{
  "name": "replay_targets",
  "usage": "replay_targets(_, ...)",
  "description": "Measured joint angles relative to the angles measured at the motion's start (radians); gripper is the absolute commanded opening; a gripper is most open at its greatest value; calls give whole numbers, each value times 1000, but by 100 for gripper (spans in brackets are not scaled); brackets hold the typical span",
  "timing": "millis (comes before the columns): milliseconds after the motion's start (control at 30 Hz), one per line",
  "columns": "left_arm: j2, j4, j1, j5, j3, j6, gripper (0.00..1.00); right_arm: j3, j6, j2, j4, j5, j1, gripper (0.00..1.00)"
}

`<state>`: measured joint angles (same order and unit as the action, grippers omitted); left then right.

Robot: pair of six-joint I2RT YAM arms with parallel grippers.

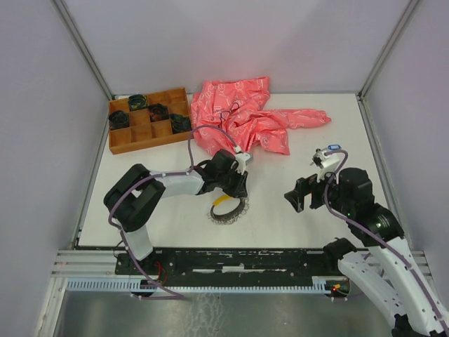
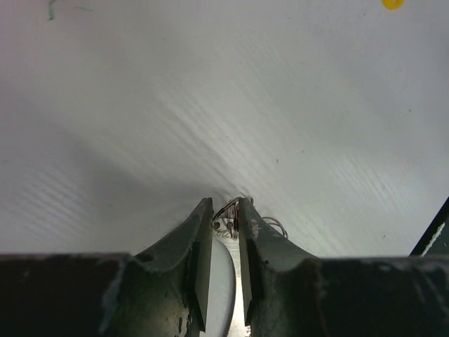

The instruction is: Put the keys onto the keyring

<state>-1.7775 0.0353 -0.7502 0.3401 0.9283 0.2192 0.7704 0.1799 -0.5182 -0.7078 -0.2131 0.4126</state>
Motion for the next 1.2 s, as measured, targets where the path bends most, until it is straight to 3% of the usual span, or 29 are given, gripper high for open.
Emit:
replay_targets(267,35,-31,-117,-60,3,0,36,-3,44,-180,10,-105,0,96)
replay_targets(567,293,13,-119,-95,-130,60,43,-34,82,-287,109,-192,0,94)
replay_targets(933,177,28,-119,-125,-134,92,32,-72,97,-303,157,-226,0,90)
replay_targets(1200,85,27,-119,-113,-101,13,31,-81,97,-301,170,-239,0,89)
